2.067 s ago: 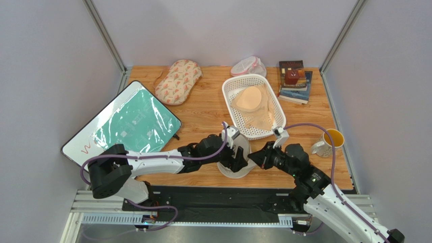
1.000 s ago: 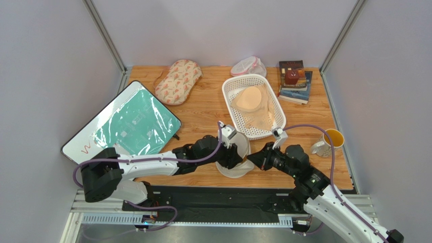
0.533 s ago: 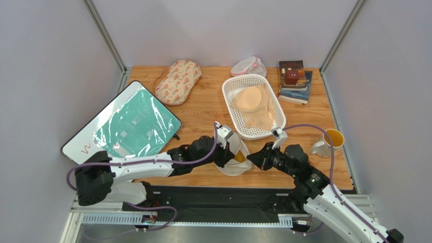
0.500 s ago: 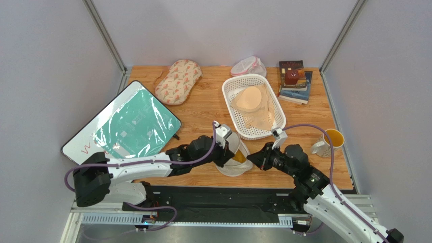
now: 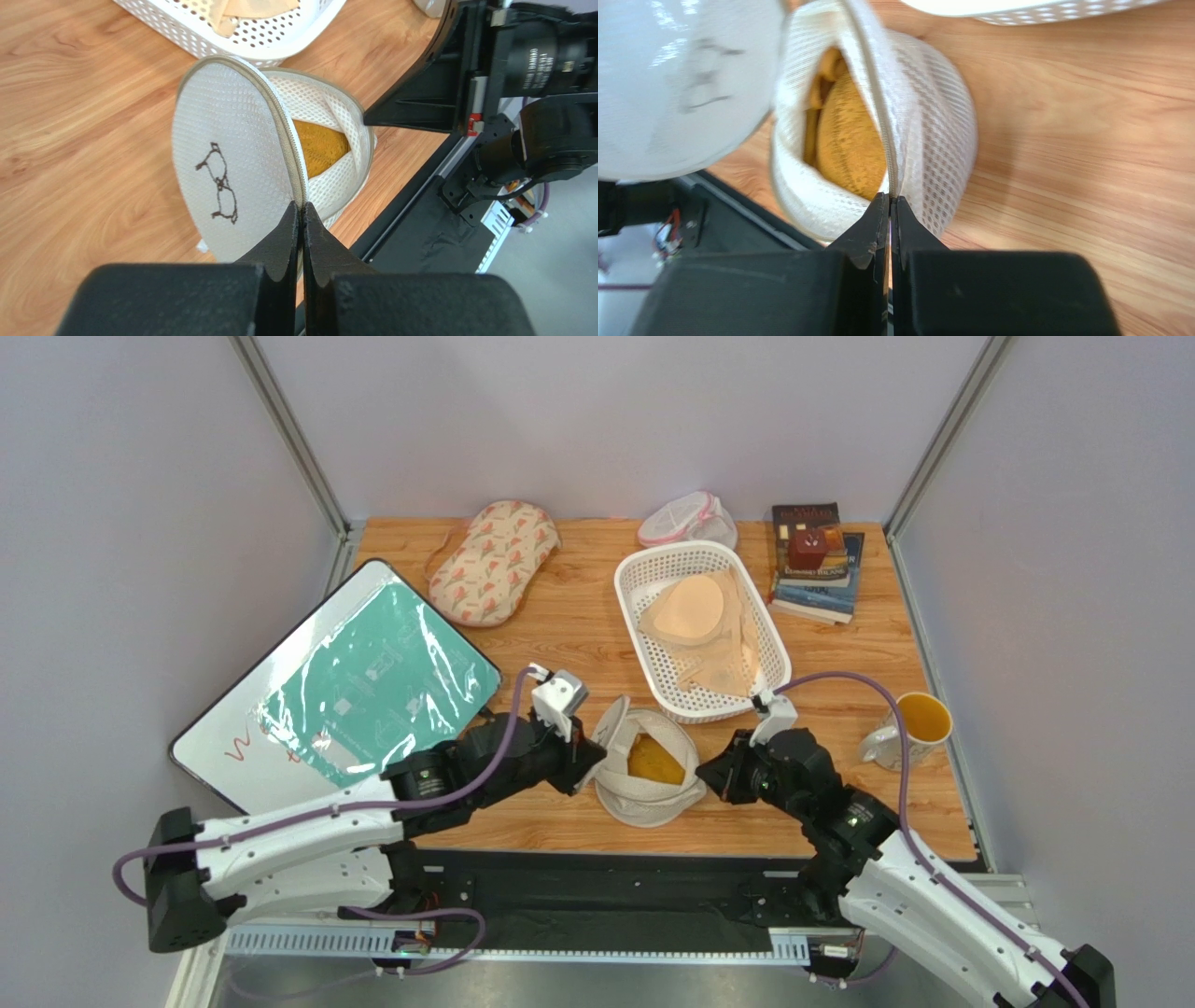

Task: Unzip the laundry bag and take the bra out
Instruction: Open the laundry bag at the center of the board, then pick up the bra from the laundry bag, then place the bra in the bin, then close the laundry bag at the center of the board.

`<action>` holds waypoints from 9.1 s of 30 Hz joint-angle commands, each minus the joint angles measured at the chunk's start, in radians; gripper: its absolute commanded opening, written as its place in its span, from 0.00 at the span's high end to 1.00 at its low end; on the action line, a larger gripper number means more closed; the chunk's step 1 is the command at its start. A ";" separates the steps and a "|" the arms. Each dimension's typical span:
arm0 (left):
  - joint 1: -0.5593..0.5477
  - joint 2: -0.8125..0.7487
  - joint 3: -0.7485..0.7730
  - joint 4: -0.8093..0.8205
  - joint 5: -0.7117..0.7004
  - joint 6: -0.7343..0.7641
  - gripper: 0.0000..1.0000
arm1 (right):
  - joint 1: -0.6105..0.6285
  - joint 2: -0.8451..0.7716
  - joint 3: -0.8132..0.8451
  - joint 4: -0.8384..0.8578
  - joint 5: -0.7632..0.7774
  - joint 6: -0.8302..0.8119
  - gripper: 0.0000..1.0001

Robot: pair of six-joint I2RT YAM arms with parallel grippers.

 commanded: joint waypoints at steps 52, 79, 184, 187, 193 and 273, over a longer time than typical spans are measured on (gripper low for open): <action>0.063 -0.340 0.035 -0.274 0.015 -0.053 1.00 | 0.198 0.775 0.484 -0.103 0.262 -0.001 0.24; 0.063 -0.298 0.036 -0.253 0.033 -0.056 1.00 | 0.314 0.750 0.692 -0.275 0.299 -0.070 0.97; 0.105 -0.332 0.124 -0.466 -0.041 -0.010 1.00 | -0.457 1.249 1.295 -0.319 -0.028 -0.286 0.24; 0.105 -0.326 0.127 -0.469 -0.041 -0.008 1.00 | -0.456 1.246 1.292 -0.348 -0.023 -0.289 0.18; 0.106 -0.294 0.141 -0.469 -0.051 -0.002 1.00 | -0.454 1.079 1.200 -0.335 -0.008 -0.286 0.00; 0.020 0.231 0.468 -0.397 -0.035 0.050 0.05 | -0.407 0.101 0.384 -0.327 -0.172 -0.214 0.00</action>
